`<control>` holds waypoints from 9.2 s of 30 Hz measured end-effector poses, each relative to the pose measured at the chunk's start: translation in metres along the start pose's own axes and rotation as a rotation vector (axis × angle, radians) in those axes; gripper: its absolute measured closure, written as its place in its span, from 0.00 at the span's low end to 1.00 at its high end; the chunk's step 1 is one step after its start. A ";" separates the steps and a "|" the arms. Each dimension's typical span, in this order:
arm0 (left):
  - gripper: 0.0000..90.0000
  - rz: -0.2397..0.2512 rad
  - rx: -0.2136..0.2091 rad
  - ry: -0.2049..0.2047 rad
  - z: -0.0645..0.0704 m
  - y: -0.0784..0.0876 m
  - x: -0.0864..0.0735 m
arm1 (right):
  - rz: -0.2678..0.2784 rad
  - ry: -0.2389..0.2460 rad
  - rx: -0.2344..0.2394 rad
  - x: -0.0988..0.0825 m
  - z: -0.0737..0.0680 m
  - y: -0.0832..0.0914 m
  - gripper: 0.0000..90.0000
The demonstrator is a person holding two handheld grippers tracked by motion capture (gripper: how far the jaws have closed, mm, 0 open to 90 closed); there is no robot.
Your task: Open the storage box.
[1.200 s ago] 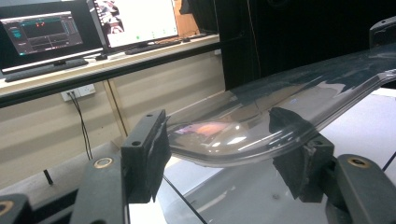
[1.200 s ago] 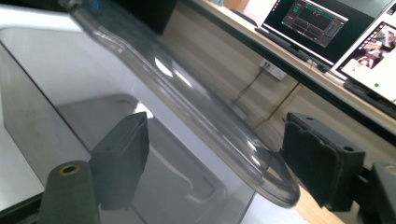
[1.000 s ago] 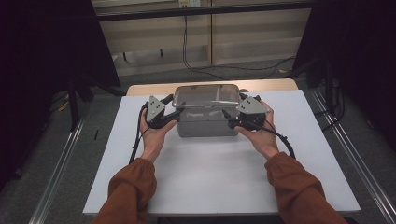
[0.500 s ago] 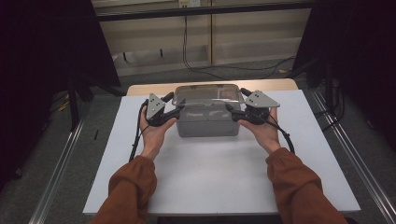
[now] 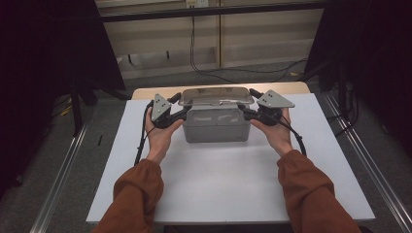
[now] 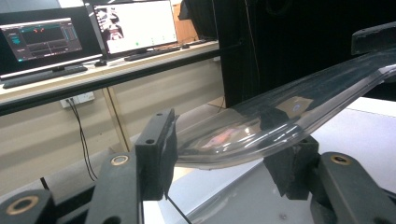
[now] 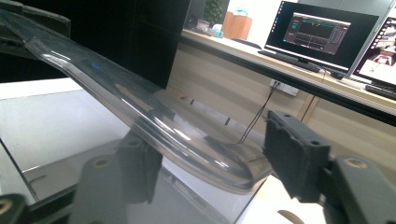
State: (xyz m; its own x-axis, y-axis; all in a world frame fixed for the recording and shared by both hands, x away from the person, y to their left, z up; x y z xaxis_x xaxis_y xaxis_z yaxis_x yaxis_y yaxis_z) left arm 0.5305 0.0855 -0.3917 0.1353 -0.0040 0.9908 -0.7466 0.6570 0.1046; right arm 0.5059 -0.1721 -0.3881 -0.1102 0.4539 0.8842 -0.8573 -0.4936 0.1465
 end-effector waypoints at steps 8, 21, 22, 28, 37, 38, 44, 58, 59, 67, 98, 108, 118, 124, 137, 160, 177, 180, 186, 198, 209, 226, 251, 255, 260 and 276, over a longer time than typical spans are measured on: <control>0.53 0.008 0.006 -0.002 -0.001 -0.002 0.002 | 0.019 -0.015 0.007 -0.002 0.005 -0.001 0.53; 0.57 0.010 0.008 -0.001 -0.005 -0.008 0.008 | 0.032 -0.022 0.011 0.003 0.012 -0.006 0.59; 0.58 0.012 0.010 0.001 -0.006 -0.008 0.008 | 0.032 -0.026 0.011 0.003 0.012 -0.006 0.59; 0.58 0.009 0.008 -0.004 -0.007 -0.011 0.010 | 0.035 -0.038 0.004 0.001 0.016 -0.007 0.59; 0.60 0.011 0.007 -0.013 -0.012 -0.017 0.014 | 0.046 -0.047 0.001 0.001 0.022 -0.010 0.64; 0.60 0.011 0.006 -0.007 -0.012 -0.018 0.015 | 0.048 -0.045 0.001 0.001 0.022 -0.010 0.64; 0.63 0.009 0.009 -0.009 -0.017 -0.022 0.017 | 0.055 -0.047 -0.003 0.003 0.026 -0.014 0.65; 0.66 -0.007 0.018 -0.018 -0.024 -0.029 0.016 | 0.045 -0.055 -0.007 -0.007 0.031 -0.021 0.65; 0.66 -0.012 0.020 -0.023 -0.025 -0.030 0.017 | 0.047 -0.060 -0.008 -0.007 0.031 -0.021 0.66; 0.67 0.000 0.023 -0.008 -0.028 -0.033 0.019 | 0.053 -0.062 -0.015 -0.003 0.038 -0.026 0.69; 0.67 -0.012 0.055 0.007 -0.049 -0.049 0.020 | 0.046 -0.080 -0.013 -0.003 0.053 -0.048 0.73; 0.69 -0.036 0.051 0.006 -0.052 -0.061 0.012 | 0.046 -0.080 -0.013 -0.003 0.055 -0.050 0.73; 0.72 -0.061 0.057 -0.003 -0.058 -0.068 0.006 | 0.051 -0.089 -0.020 0.000 0.059 -0.053 0.73; 0.74 -0.058 0.058 0.007 -0.058 -0.072 0.006 | 0.050 -0.095 -0.025 0.001 0.061 -0.055 0.74; 0.72 -0.074 0.057 0.008 -0.062 -0.078 0.000 | 0.050 -0.094 -0.028 0.002 0.064 -0.057 0.75; 0.77 -0.075 0.049 0.010 -0.067 -0.082 0.002 | -0.017 -0.134 -0.010 -0.031 0.064 -0.075 0.63; 0.78 -0.080 0.050 0.026 -0.071 -0.087 0.001 | -0.044 -0.158 -0.001 -0.048 0.061 -0.087 0.77; 0.78 -0.094 0.050 0.031 -0.071 -0.088 -0.003 | -0.048 -0.151 -0.006 -0.048 0.062 -0.089 0.80; 0.78 -0.111 0.048 0.045 -0.073 -0.090 -0.008 | -0.049 -0.163 -0.006 -0.049 0.064 -0.089 0.82; 0.78 -0.157 0.050 0.087 -0.077 -0.097 -0.014 | -0.055 -0.164 -0.005 -0.047 0.067 -0.095 0.81; 0.78 -0.185 0.050 0.130 -0.078 -0.099 -0.013 | -0.072 -0.184 -0.008 -0.050 0.069 -0.099 0.77; 0.77 -0.201 0.055 0.148 -0.081 -0.103 -0.014 | -0.092 -0.231 0.015 -0.059 0.067 -0.107 0.77; 0.67 -0.270 0.068 0.235 -0.082 -0.111 -0.016 | -0.176 -0.260 0.031 -0.057 0.068 -0.116 0.67; 0.67 -0.287 0.058 0.242 -0.083 -0.111 -0.017 | -0.196 -0.269 0.039 -0.056 0.069 -0.118 0.66; 0.67 -0.314 0.056 0.254 -0.084 -0.112 -0.016 | -0.213 -0.281 0.050 -0.057 0.069 -0.120 0.64; 0.62 -0.345 0.060 0.270 -0.085 -0.115 -0.017 | -0.250 -0.303 0.078 -0.059 0.069 -0.126 0.56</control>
State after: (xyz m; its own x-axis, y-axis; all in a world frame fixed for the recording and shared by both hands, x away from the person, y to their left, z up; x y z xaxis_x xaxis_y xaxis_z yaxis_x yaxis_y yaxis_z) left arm 0.6694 0.0743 -0.4280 0.5429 -0.0132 0.8397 -0.6629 0.6071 0.4382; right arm 0.6548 -0.1880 -0.4280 0.2604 0.3339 0.9059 -0.7969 -0.4555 0.3969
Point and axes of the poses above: each handheld gripper's, and its own axes: y roughly backward along the jaws, x roughly out of its top, z roughly to its right, the point moved 7 cm from there along -y, roughly forward along the jaws, and after that the axes turned 14 degrees about y, right-handed, at the moved point
